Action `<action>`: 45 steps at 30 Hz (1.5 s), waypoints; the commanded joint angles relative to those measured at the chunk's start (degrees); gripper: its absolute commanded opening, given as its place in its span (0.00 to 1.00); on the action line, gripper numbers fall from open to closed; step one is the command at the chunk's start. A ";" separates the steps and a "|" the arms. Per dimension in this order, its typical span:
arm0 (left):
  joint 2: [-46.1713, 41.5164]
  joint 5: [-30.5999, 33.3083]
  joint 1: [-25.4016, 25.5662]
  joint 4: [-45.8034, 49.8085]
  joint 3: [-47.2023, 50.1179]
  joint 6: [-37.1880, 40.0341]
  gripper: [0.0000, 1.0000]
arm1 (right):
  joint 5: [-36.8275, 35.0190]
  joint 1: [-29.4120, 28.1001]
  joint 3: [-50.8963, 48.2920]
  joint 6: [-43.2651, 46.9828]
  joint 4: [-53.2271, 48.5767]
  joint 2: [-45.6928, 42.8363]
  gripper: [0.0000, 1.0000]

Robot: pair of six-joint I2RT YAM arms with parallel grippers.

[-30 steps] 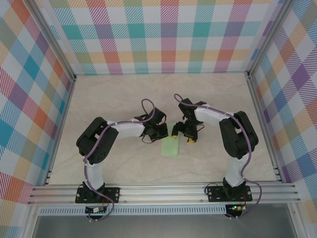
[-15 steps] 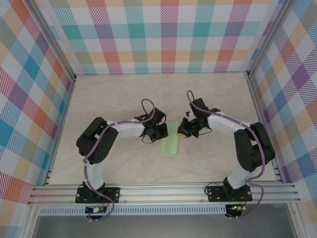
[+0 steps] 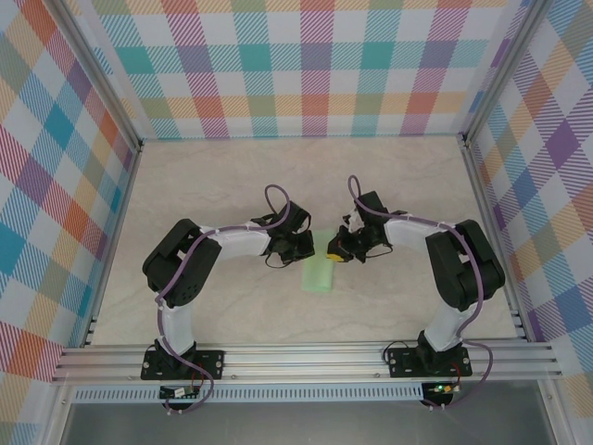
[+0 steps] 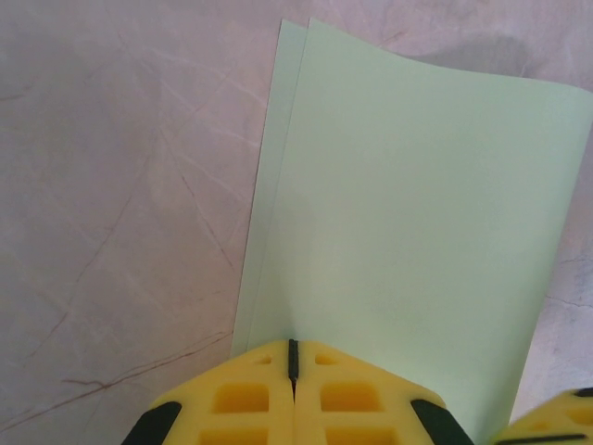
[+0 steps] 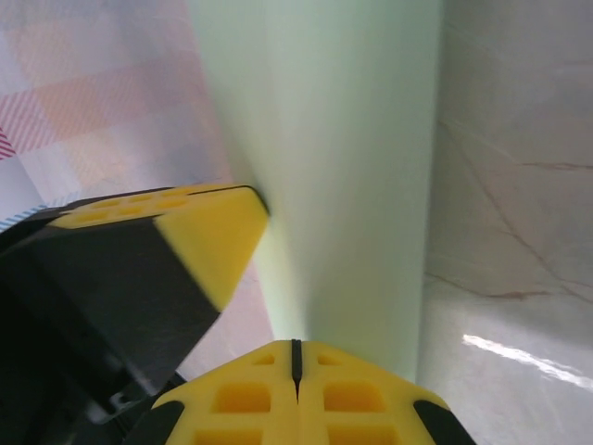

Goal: Fold a paper plane with a square sheet of paper (pick it up from the middle)
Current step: Fold the square sheet of paper in half at the center of the table.

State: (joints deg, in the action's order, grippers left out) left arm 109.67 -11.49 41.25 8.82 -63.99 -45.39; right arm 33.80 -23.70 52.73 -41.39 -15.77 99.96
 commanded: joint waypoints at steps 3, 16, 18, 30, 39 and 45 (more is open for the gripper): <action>2.30 2.28 1.02 5.20 1.51 0.89 0.00 | 1.50 0.81 -3.07 2.42 3.23 1.10 0.00; 2.74 2.56 1.26 5.92 1.50 1.08 0.00 | -0.33 1.93 -10.80 6.17 9.03 2.96 0.00; 2.70 2.87 1.35 6.17 1.53 1.09 0.00 | -1.90 1.99 -11.66 6.95 9.09 2.59 0.00; 2.53 3.30 1.58 6.49 1.24 1.28 0.00 | 9.73 1.91 -13.73 4.92 17.06 -6.34 0.00; 2.83 3.25 1.63 6.39 1.32 1.28 0.00 | 10.78 1.91 -17.02 5.27 21.49 -1.31 0.00; 2.83 3.33 1.60 6.52 1.47 1.44 0.00 | 7.55 1.91 -17.69 7.96 19.17 1.03 0.00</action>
State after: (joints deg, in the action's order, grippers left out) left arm 109.65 -10.59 41.60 9.02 -64.07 -45.17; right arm 43.77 -21.47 35.90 -36.05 4.89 99.24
